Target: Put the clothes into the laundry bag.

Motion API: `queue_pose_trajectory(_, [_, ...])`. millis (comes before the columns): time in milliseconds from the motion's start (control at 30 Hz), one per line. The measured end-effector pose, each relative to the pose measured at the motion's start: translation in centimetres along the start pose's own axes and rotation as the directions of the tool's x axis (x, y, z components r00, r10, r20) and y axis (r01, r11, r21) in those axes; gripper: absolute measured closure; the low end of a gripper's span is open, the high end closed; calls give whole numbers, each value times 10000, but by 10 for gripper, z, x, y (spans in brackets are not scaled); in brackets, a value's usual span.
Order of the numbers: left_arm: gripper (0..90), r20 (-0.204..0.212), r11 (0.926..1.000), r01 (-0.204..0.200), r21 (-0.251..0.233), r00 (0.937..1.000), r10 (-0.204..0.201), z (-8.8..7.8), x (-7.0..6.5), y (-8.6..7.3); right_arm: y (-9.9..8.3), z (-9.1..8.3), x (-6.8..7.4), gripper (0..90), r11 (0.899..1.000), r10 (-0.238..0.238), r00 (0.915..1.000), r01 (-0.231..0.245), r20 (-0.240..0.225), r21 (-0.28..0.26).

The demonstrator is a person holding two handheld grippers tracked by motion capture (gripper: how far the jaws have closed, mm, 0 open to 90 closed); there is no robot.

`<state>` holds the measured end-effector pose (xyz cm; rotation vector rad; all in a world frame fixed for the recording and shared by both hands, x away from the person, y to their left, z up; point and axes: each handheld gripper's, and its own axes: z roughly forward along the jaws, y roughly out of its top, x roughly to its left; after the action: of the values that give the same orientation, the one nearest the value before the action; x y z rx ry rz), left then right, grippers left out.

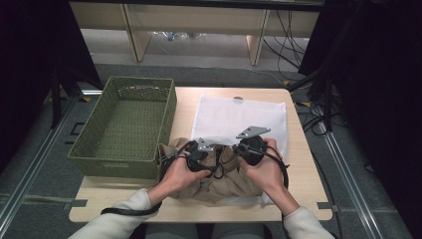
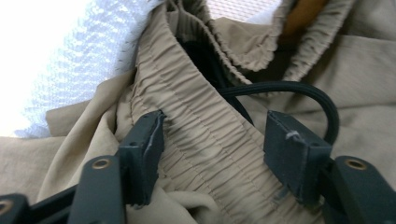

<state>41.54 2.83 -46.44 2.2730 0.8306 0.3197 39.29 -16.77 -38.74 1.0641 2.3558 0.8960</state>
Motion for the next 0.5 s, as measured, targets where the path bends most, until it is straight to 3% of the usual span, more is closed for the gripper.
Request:
queue_pose_trajectory(100, [441,-8,9996,225,196,9997,-225,6,0,1,-1,1,0,899,10000,-43,10000,43,1,-34])
queue_pose_trajectory(133, [516,-178,9987,-160,493,9997,169,4,0,1,-1,1,0,899,10000,-30,10000,30,5,-23])
queue_pose_trajectory(167, [641,-389,9985,-282,459,9988,300,5,0,1,0,0,1,900,9999,136,9999,-136,-40,27])
queue_pose_trajectory(233, [643,-238,9984,-179,542,9995,192,7,2,1,0,0,0,899,10000,-51,10000,51,8,-81])
queue_pose_trajectory(400, [683,-352,9978,-132,650,9993,155,7,3,2,0,1,1,900,10000,-14,10000,14,39,-67])
queue_pose_trajectory(500, [742,-233,9980,151,612,9996,-137,10,5,1,0,1,1,900,10000,-18,10000,18,37,-68])
